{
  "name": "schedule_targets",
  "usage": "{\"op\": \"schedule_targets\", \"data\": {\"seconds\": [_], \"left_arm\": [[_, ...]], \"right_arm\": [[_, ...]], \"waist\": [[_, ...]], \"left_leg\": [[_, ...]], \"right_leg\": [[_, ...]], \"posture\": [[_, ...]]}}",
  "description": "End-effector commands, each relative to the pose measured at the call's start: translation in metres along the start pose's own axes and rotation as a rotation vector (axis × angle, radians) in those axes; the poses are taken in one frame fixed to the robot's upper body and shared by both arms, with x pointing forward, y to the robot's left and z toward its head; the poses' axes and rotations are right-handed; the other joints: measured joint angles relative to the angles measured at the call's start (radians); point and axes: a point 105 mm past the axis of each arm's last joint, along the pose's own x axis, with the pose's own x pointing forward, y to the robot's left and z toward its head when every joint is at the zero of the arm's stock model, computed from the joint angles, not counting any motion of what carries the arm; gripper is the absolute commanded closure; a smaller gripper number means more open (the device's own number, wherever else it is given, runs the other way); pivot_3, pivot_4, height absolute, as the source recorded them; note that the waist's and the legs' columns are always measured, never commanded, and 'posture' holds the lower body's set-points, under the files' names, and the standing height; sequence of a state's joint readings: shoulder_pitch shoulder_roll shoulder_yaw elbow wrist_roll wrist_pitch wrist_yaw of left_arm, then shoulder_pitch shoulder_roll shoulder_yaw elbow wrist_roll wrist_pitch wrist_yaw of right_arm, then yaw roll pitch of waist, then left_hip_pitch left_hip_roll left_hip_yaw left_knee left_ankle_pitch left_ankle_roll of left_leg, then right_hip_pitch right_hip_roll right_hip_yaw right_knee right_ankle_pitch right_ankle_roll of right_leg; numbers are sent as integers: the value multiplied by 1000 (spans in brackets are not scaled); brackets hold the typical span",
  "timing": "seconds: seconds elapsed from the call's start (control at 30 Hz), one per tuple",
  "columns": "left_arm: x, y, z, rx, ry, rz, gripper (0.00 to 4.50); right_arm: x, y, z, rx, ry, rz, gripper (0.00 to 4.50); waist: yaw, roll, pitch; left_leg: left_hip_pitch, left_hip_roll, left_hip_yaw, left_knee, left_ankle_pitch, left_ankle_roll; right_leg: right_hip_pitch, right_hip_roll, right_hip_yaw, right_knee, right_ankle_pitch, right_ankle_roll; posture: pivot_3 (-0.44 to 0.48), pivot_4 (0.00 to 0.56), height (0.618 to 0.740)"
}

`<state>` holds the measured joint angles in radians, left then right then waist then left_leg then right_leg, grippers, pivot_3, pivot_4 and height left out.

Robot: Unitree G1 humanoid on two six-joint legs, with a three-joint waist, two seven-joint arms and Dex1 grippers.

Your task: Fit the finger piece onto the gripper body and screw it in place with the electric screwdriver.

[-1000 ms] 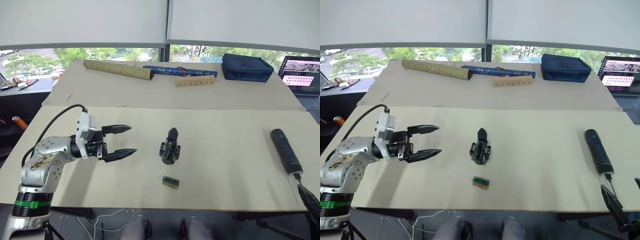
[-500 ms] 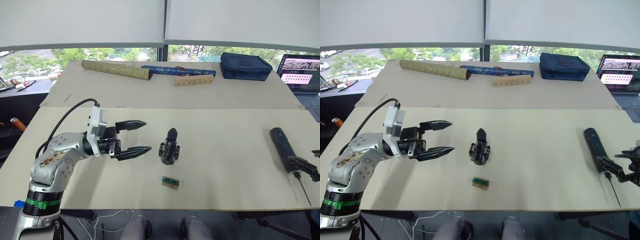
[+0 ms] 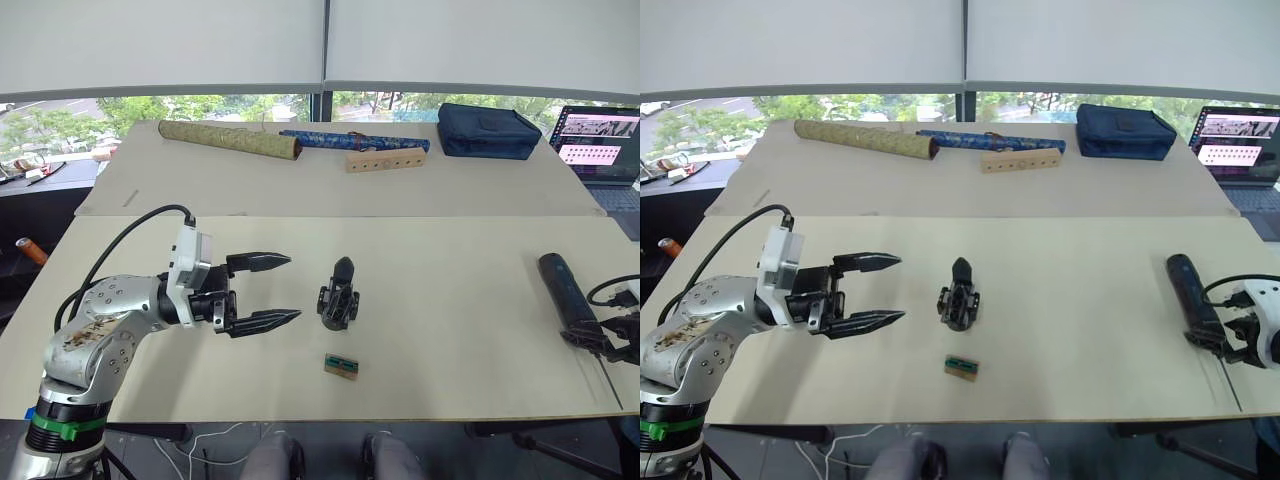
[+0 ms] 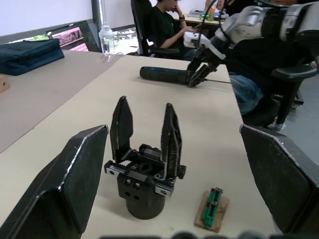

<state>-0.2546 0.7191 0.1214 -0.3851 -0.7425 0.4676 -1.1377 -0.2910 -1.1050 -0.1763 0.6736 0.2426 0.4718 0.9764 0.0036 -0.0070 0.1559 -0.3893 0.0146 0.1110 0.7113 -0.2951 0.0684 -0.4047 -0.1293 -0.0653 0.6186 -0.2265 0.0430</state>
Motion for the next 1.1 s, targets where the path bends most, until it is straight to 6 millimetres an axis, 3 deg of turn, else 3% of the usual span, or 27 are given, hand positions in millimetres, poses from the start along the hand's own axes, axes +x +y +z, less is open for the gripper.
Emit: {"op": "schedule_targets", "data": {"seconds": [0.03, 0.07, 0.13, 0.3, 0.43, 0.5, 0.63, 0.77, 0.87, 1.1], "left_arm": [[-1, -5, 8, 30, -9, -30, 25], [-1, -6, 9, 32, -10, -33, 25], [-2, -6, 10, 34, -14, -38, 0], [-2, -8, 9, 38, -13, -47, 0], [-3, -6, 8, 39, -14, -44, 0], [-4, -5, 7, 39, -13, -37, 0], [-16, 1, -3, 24, -10, 13, 0], [-27, 0, -18, 22, 32, 31, 0], [-28, -2, -24, 24, 47, 35, 0], [-29, -7, -31, 27, 72, 32, 0]], "right_arm": [[8, 5, 3, 15, -12, 53, 0], [10, 7, 4, 7, -25, 65, 0], [14, 9, 6, -5, -38, 81, 921], [16, 8, 10, -14, -42, 74, 2465], [11, 12, 25, -66, -100, 83, 2527], [4, 28, 47, -99, -181, 138, 2527], [-16, 99, 70, -256, -212, 342, 2527], [-22, 144, 78, -328, -225, 393, 2527], [-14, 160, 74, -397, -210, 387, 2527], [4, 167, 65, -426, -177, 402, 2527]], "waist": [[-1, 0, 0], [-1, 0, 0], [-3, 0, 0], [-12, 0, 0], [-15, 0, 0], [-15, 0, 0], [-16, 5, 1], [-13, 7, 1], [0, 5, 2], [13, 4, 1]], "left_leg": [[0, 0, 0, 0, 0, 0], [0, 0, 0, 0, 0, 0], [0, 0, 0, 0, 0, 0], [1, 0, 0, 0, 0, -1], [1, 0, 0, 0, 1, -1], [0, 0, 0, 0, 1, -1], [0, 1, 0, -1, 1, -3], [0, 1, -1, -2, 1, -5], [-1, 1, -1, -1, 0, -3], [-10, -1, 0, 2, -1, -1]], "right_leg": [[0, 0, 0, 0, 0, 0], [0, 0, 0, 0, 0, 0], [1, 0, -1, 0, 0, 0], [1, 0, 0, 0, 0, 0], [1, 0, 0, 0, 0, 0], [0, 0, 0, 0, 0, 0], [-2, 0, 0, 4, 0, 0], [-4, 0, 0, 6, 0, 0], [-4, -1, 0, 5, 1, -1], [-13, -2, -1, 5, 1, -1]], "posture": [[0, 150, 740], [0, 150, 740], [0, 150, 740], [0, 150, 740], [0, 150, 740], [0, 150, 740], [0, 150, 740], [0, 150, 740], [0, 150, 740], [0, 150, 740]]}}
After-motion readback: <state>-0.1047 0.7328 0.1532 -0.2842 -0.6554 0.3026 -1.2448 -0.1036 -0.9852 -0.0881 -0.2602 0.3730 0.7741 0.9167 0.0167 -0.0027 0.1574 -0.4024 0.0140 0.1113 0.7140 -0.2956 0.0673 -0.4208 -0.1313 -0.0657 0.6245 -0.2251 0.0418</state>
